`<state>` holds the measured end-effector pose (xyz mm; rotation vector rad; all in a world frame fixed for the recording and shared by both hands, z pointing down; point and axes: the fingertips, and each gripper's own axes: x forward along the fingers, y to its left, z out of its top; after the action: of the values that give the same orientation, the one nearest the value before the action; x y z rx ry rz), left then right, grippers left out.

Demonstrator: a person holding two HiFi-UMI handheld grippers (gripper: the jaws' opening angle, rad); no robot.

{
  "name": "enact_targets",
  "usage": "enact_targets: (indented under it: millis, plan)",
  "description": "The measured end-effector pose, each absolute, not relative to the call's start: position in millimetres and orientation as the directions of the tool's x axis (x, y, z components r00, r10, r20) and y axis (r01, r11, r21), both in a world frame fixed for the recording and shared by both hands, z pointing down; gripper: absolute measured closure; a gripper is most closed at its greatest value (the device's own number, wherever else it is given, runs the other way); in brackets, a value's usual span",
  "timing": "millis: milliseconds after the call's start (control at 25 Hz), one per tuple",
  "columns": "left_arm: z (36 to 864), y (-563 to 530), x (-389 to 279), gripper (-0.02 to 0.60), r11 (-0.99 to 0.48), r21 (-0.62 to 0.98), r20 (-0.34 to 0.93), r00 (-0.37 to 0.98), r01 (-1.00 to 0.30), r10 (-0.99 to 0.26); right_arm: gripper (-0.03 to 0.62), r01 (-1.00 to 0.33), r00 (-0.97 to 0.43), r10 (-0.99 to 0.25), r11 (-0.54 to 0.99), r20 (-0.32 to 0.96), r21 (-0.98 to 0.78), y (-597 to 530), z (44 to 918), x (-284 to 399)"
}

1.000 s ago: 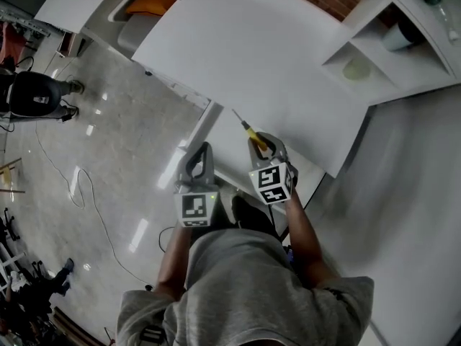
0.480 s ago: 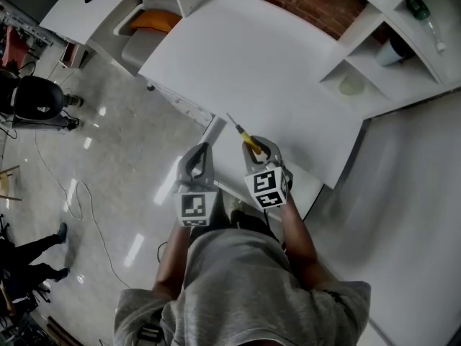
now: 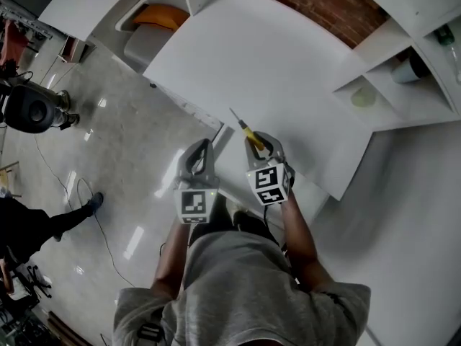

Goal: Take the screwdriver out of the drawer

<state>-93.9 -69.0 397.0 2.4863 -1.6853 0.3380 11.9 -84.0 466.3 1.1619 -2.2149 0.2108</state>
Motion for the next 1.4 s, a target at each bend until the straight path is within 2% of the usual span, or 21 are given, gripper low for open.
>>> enact_targets:
  millis: [800,1400]
  plan:
    - [486,-206,-100,0.569,-0.486,0.027,0.378,0.459,-0.874,-0.804,0.508,-0.833,-0.325,-0.611,0.546,0.722,0.088,-219,576,3]
    - [546,-252,-97,0.569,-0.542,0.061,0.436,0.511,-0.838,-0.741,0.507,-0.848,-0.261,-0.547,0.524,0.796,0.081,-264,642,7]
